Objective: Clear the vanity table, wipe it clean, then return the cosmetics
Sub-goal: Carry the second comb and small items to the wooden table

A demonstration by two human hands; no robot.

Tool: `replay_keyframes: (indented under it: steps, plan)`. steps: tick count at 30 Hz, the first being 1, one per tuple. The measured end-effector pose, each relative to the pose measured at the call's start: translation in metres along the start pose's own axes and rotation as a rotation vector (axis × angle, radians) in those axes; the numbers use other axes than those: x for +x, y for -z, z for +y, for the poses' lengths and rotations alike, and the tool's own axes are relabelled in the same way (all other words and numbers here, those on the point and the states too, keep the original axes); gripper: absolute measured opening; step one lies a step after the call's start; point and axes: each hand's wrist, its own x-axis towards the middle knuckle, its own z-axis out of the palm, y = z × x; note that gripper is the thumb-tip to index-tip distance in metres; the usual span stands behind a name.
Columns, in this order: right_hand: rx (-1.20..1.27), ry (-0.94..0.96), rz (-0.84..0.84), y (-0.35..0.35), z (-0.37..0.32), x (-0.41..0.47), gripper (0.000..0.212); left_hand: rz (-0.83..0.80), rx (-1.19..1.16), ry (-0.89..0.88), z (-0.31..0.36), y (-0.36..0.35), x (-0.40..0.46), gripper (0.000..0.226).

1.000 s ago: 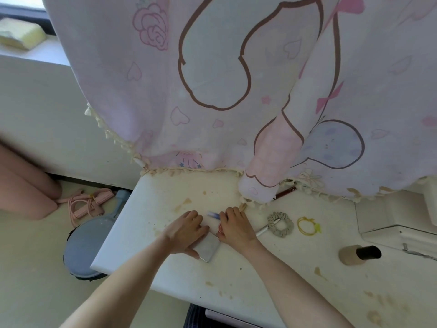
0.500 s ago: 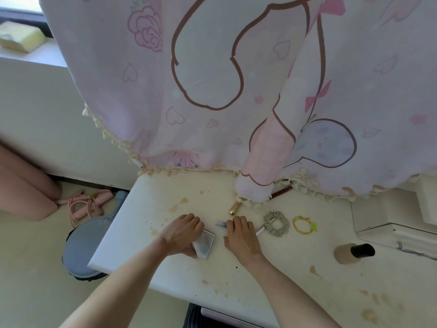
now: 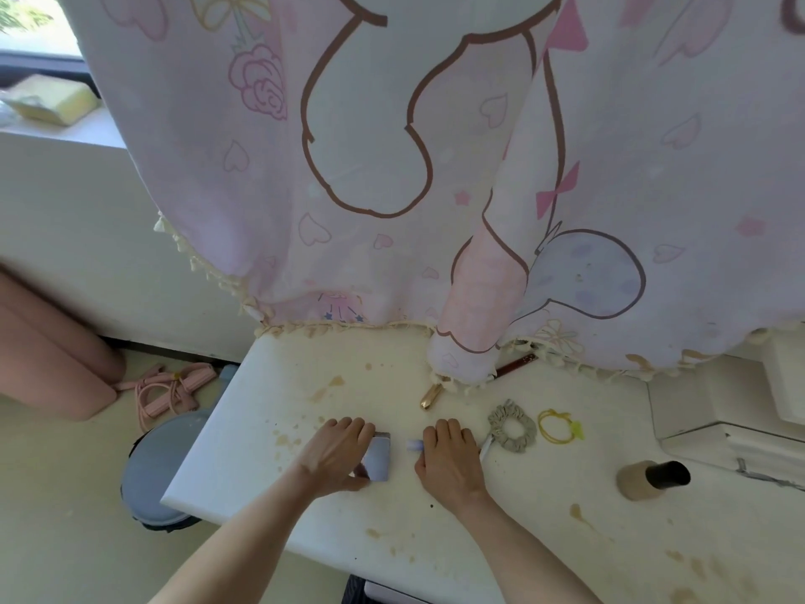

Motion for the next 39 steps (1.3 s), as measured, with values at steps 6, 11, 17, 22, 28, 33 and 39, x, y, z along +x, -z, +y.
replay_keyframes:
  steps: [6, 11, 17, 22, 28, 33, 39]
  plan:
    - [0.068, 0.116, -0.033, 0.004, 0.005, 0.003, 0.027, 0.074, -0.054, 0.146, 0.010, 0.013, 0.002, 0.049]
    - [0.141, -0.002, -0.035, 0.027, 0.010, 0.009, 0.032, 0.091, -0.064, 0.203, 0.013, 0.029, 0.004, 0.055]
    - [0.181, -0.320, 0.016, 0.051, 0.032, 0.000, 0.031, 0.102, -0.034, 0.071, 0.011, 0.037, 0.026, 0.059]
    - [0.164, -0.590, 0.108, 0.073, 0.053, -0.033, 0.023, 0.132, -0.059, -0.140, 0.032, 0.046, 0.065, 0.062]
    - [0.061, -1.117, 0.129, 0.108, 0.039, -0.116, 0.013, 0.168, -0.098, -0.354, 0.106, 0.086, 0.082, 0.070]
    - [-0.048, -1.565, 0.266, 0.160, 0.002, -0.203, 0.014, 0.113, -0.202, -0.495, 0.207, 0.118, 0.053, 0.072]
    - [-0.352, -1.934, 0.565, 0.230, -0.062, -0.330, 0.018, 0.030, -0.423, -0.743, 0.357, 0.158, -0.047, 0.073]
